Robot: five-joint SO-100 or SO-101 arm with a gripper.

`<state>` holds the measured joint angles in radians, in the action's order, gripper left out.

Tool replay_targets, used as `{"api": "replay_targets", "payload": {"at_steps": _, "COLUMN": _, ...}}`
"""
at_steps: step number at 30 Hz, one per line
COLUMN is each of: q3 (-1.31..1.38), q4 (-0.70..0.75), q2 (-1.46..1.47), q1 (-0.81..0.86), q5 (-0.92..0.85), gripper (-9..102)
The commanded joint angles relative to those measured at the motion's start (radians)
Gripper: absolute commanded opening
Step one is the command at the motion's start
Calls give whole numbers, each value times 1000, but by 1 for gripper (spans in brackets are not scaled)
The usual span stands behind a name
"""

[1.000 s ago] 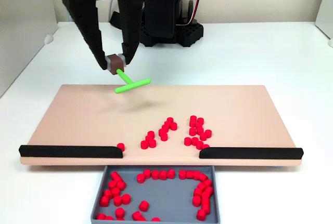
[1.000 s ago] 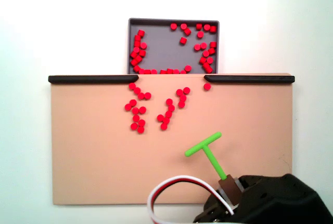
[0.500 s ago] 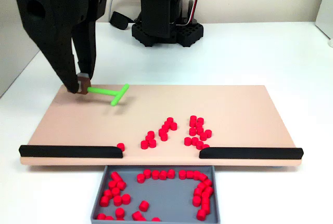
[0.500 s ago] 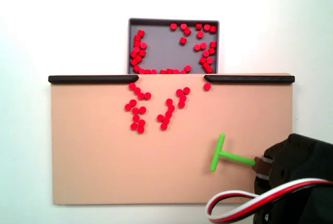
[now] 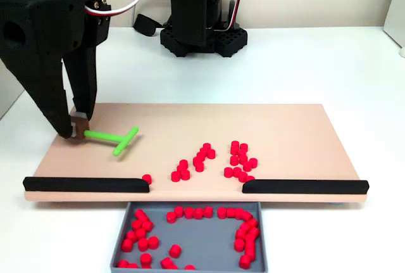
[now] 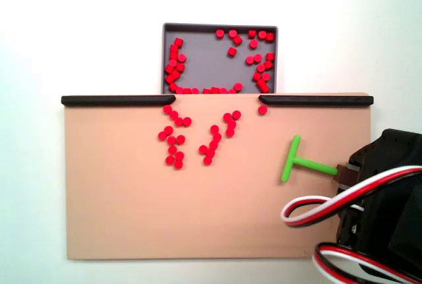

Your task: Gather the right side granules

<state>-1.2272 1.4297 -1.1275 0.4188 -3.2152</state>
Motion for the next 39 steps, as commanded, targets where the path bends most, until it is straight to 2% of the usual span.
{"api": "replay_targets", "payload": {"at_steps": 1, "q3": 52, "q4": 2, "q2": 5, "q1": -12, "q5": -244, "gripper": 0}}
{"api": "replay_targets", "payload": {"at_steps": 39, "q3": 178, "q4": 2, "q2": 140, "q1": -89, "q5": -150, "gripper": 0}}
